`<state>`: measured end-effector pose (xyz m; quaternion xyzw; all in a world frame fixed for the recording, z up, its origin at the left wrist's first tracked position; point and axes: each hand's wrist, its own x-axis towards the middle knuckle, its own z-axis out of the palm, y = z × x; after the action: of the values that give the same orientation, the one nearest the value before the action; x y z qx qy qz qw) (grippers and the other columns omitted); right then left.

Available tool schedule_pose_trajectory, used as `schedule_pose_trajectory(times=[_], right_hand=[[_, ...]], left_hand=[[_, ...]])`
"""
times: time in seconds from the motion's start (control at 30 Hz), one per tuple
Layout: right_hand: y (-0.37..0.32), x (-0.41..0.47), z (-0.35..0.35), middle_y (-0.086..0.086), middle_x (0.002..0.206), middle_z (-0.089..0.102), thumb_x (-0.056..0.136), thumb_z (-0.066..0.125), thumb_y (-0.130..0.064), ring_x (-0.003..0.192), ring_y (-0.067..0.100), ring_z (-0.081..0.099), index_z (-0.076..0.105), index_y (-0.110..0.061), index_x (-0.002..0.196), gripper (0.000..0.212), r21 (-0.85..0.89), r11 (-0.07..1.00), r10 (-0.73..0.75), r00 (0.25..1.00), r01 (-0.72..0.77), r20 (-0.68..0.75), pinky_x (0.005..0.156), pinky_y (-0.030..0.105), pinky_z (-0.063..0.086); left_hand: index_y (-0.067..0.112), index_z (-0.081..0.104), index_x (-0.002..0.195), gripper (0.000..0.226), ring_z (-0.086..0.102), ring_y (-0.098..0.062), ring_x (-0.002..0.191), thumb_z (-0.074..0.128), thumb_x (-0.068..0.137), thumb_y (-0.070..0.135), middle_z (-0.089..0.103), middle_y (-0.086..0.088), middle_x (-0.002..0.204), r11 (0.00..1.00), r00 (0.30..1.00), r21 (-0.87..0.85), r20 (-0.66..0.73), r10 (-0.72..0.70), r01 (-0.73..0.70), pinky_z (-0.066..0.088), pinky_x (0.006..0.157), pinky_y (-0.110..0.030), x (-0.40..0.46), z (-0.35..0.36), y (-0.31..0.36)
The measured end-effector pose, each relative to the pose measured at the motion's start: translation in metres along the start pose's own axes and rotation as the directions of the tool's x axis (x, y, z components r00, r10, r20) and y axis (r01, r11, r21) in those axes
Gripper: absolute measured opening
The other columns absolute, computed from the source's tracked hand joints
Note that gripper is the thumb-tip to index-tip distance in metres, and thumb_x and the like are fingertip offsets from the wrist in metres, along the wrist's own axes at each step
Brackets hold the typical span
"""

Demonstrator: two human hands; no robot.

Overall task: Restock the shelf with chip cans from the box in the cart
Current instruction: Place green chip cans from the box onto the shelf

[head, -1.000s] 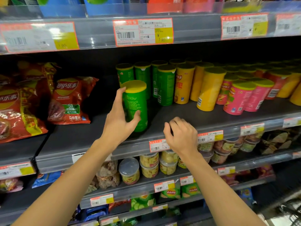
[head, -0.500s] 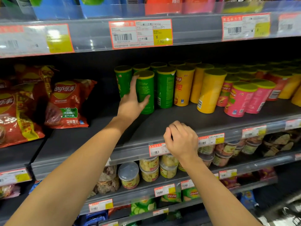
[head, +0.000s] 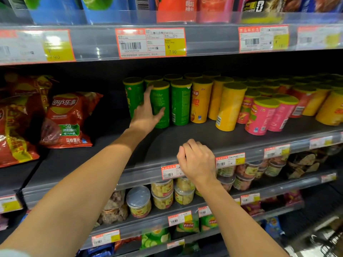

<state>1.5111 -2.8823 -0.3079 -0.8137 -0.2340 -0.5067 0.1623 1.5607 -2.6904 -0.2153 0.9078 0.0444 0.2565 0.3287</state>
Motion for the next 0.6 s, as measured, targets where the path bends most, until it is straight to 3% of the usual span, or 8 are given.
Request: schedule_pose_trajectory(times=[0.23,0.4,0.5,0.6], right_hand=[[0.0,0.0,-0.003,0.005,0.07,0.059,0.102,0.037,-0.027,0.058,0.023,0.054,0.062,-0.013,0.068,0.044,0.023,1.0,0.014,0.999,-0.015,0.038,0.051,0.036,0.043],[0.0,0.003,-0.01,0.006,0.073,0.06,0.1,0.042,-0.028,0.062,0.024,0.055,0.064,-0.012,0.071,0.04,0.047,0.998,0.031,0.991,-0.037,0.132,0.054,0.038,0.043],[0.004,0.003,-0.017,0.007,0.079,0.063,0.099,0.045,-0.03,0.07,0.026,0.06,0.066,-0.012,0.076,0.036,0.13,0.991,-0.006,0.979,-0.021,0.202,0.059,0.038,0.045],[0.021,-0.002,-0.031,0.013,0.109,0.067,0.097,0.049,-0.032,0.104,0.03,0.062,0.07,-0.007,0.1,0.032,0.171,0.985,-0.014,0.969,-0.029,0.247,0.088,0.043,0.049]], left_hand=[[0.044,-0.002,0.148,0.086,0.067,-0.036,0.093,0.063,0.092,0.037,0.06,-0.016,0.124,0.997,1.0,0.083,-0.019,-0.01,0.011,0.056,0.084,-0.051,-0.004,0.002,0.008],[0.035,-0.003,0.155,0.083,0.064,-0.031,0.066,0.056,0.096,0.038,0.066,-0.016,0.091,0.965,0.999,0.261,-0.047,0.007,0.005,0.056,0.068,-0.043,-0.024,-0.011,0.023],[0.029,0.001,0.156,0.082,0.064,-0.044,0.091,0.056,0.095,0.039,0.055,-0.022,0.128,0.932,0.996,0.36,-0.048,0.07,-0.048,0.052,0.074,-0.048,-0.043,-0.018,0.029],[0.012,0.034,0.148,0.065,0.057,-0.043,0.112,0.059,0.092,0.035,0.048,-0.019,0.141,0.873,0.977,0.453,-0.018,0.214,-0.183,0.05,0.086,-0.048,-0.068,-0.022,0.035]])
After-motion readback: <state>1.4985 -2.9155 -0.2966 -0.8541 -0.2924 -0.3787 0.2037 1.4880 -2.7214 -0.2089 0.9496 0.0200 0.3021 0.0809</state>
